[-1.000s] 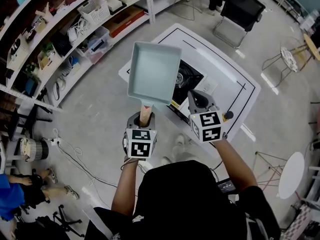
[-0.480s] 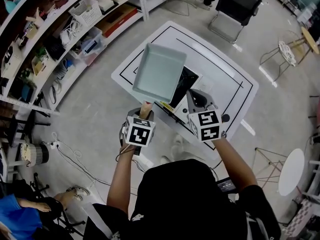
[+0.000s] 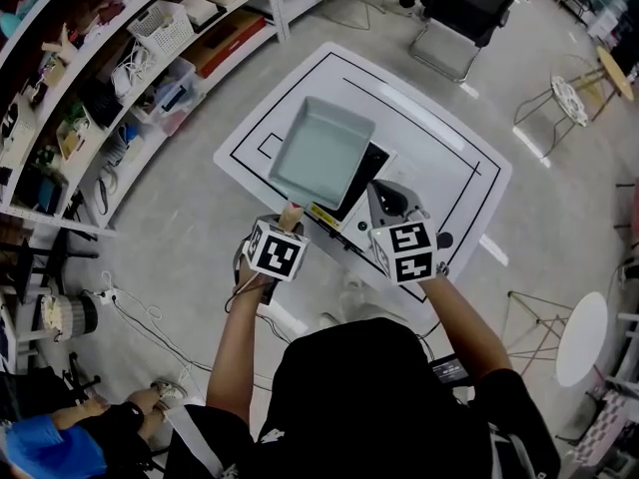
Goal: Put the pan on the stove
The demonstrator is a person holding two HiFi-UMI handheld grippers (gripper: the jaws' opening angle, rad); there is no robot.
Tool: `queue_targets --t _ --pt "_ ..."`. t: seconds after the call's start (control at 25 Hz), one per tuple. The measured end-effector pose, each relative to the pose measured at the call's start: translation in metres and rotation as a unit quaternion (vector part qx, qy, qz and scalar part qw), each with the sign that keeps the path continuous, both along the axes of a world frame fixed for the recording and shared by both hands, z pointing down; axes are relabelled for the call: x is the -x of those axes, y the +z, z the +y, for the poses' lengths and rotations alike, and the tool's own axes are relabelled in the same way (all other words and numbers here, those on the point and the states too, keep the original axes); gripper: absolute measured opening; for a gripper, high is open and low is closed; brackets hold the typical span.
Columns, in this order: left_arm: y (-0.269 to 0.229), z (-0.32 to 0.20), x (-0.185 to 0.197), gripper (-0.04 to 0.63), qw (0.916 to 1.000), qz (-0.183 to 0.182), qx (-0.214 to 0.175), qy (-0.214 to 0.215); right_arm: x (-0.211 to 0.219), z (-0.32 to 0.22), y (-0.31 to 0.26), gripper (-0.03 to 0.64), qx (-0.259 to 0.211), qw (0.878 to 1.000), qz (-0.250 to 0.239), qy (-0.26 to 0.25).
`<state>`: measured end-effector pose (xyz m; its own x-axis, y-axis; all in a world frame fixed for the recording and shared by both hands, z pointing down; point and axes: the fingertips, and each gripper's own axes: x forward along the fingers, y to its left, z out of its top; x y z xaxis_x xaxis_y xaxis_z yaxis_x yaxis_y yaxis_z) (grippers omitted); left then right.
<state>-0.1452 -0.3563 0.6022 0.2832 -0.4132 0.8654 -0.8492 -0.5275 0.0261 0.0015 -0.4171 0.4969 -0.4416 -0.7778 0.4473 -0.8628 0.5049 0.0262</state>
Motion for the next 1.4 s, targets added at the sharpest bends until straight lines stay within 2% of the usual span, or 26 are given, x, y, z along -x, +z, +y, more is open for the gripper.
queue_targets --t 0.44,0.64,0.76,1.0,1.16,1.4 --pt "0.023 -0.012 -0.005 0.101 0.9968 -0.005 0.069 0.039 -0.006 -0.006 0.007 0.0 0.007 1.0 0.005 0.004" --pt "0.027 -0.016 -0.005 0.101 0.996 -0.016 0.076 0.045 -0.011 -0.011 0.009 0.0 0.008 1.0 0.006 0.007" --pt "0.023 -0.023 0.0 0.101 0.9958 -0.035 0.067 0.052 -0.013 -0.011 0.012 0.0 0.01 1.0 0.009 0.008" --pt "0.036 -0.022 -0.006 0.101 0.9947 -0.026 0.083 0.056 -0.015 -0.013 0.015 0.0 0.012 1.0 0.011 0.007" --pt "0.038 -0.027 -0.003 0.103 0.9937 -0.042 0.076 0.071 -0.016 -0.014 0.021 0.0 0.018 1.0 0.014 0.009" --pt "0.051 -0.019 -0.013 0.103 0.9922 -0.012 0.101 0.072 -0.019 -0.013 0.023 0.0 0.022 1.0 0.016 0.01"
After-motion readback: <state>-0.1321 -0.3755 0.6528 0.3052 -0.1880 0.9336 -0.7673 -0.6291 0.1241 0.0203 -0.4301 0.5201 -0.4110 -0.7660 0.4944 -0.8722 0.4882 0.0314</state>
